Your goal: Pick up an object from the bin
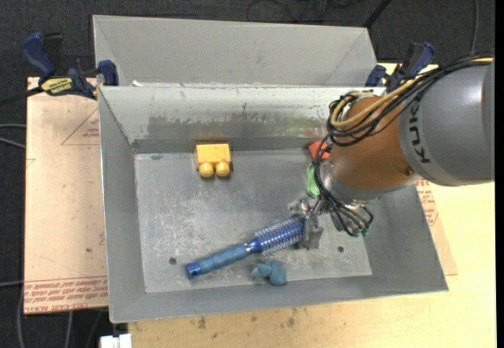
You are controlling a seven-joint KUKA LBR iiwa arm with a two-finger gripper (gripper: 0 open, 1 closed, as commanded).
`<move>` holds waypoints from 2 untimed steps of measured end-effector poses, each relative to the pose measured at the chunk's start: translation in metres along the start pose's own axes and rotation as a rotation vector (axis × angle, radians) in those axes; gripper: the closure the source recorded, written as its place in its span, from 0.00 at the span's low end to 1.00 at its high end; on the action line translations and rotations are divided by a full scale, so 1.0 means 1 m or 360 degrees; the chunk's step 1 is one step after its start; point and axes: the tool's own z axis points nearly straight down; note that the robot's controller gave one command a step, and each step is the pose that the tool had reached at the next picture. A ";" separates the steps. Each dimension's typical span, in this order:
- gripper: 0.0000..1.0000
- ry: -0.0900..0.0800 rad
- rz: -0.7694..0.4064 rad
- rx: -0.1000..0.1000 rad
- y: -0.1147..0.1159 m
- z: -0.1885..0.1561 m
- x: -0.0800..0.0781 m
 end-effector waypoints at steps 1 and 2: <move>1.00 -0.0020 0.0044 0.0005 -0.014 -0.166 -0.009; 0.00 -0.0006 0.0043 0.0001 -0.013 -0.162 -0.008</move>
Offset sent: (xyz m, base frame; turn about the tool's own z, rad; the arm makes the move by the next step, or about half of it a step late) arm 0.0089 -0.0127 0.1617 0.0246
